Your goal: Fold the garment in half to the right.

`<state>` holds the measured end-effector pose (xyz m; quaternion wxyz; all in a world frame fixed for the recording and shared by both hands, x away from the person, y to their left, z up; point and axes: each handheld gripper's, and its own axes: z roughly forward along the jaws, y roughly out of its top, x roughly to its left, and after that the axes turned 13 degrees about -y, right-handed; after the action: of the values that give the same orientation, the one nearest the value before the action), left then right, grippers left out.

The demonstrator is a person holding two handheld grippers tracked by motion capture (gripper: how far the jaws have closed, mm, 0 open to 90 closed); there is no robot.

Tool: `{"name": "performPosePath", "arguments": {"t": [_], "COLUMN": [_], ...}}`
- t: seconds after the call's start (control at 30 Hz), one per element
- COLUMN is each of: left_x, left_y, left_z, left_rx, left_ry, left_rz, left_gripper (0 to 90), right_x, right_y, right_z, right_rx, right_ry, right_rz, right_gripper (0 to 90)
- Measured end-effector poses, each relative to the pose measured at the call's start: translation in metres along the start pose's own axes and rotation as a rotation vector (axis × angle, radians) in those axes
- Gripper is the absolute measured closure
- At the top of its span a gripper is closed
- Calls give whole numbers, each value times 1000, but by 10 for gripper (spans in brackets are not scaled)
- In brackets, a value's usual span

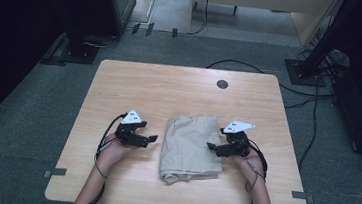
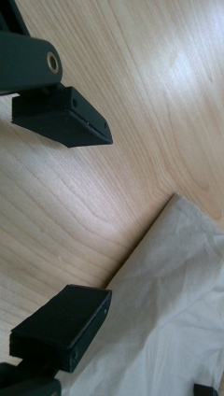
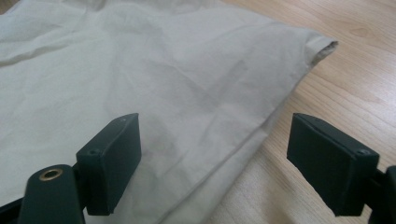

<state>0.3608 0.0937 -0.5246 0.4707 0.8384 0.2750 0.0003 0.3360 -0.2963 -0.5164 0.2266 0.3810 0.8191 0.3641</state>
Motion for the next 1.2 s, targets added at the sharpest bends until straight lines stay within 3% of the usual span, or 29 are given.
{"name": "performPosePath", "arguments": {"t": [0.6, 0.7, 1.2], "left_x": [6, 6, 7], "left_y": [-4, -4, -5], "left_z": [-3, -3, -5], "left_rx": [24, 41, 60], "left_ry": [39, 59, 71], "left_rz": [-23, -10, 17], "left_gripper": [212, 212, 212], "right_x": [-10, -11, -21], "right_y": [-4, -5, -9], "right_z": [-8, -9, -15], "right_rx": [7, 8, 16], "right_ry": [-6, -5, -16], "right_rz": [1, 3, 15], "right_gripper": [174, 174, 173]}}
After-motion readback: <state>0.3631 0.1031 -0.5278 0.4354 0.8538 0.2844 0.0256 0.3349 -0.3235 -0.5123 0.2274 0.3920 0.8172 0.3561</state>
